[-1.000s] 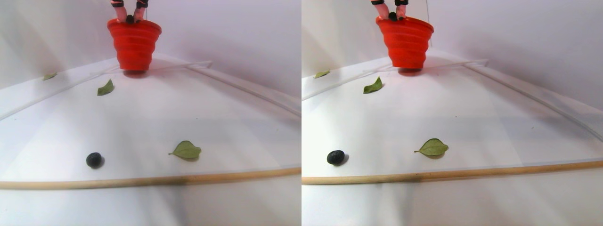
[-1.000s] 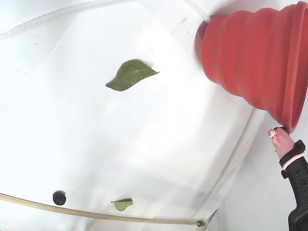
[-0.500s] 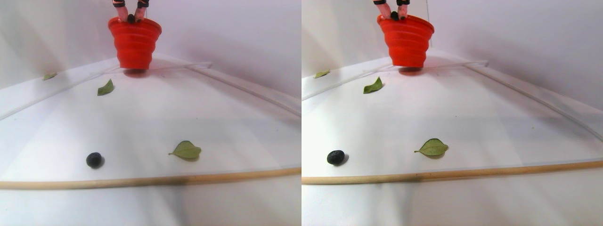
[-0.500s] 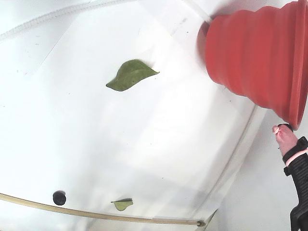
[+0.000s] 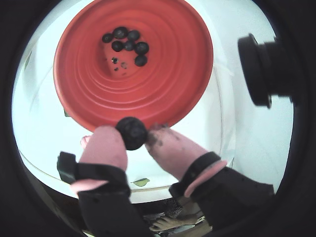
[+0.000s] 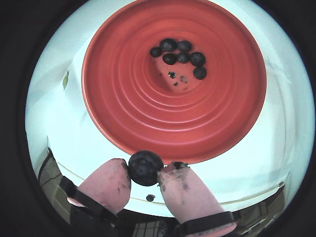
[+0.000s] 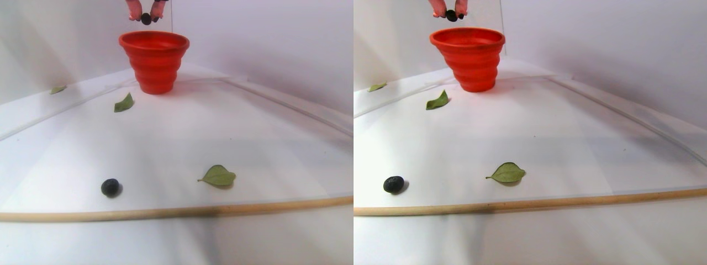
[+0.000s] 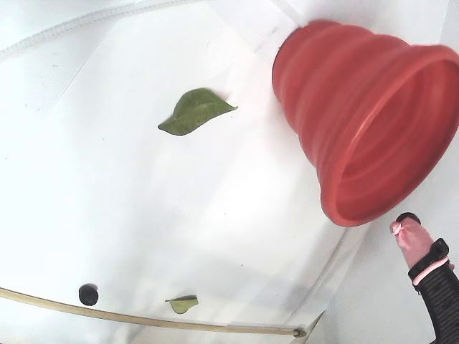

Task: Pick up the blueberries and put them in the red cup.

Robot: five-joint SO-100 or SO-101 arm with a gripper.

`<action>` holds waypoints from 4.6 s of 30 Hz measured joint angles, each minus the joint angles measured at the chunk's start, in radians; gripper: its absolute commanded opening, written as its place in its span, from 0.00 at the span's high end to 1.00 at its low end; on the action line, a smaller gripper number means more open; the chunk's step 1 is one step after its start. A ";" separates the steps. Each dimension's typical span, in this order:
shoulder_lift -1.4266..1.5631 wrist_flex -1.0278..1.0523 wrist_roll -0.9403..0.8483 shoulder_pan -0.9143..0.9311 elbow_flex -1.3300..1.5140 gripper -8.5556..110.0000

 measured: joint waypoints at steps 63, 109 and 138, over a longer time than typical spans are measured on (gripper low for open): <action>0.100 0.308 0.104 -0.094 0.057 0.80; 0.291 0.407 0.176 -0.164 0.557 0.80; 0.018 0.052 0.127 -0.127 0.672 0.79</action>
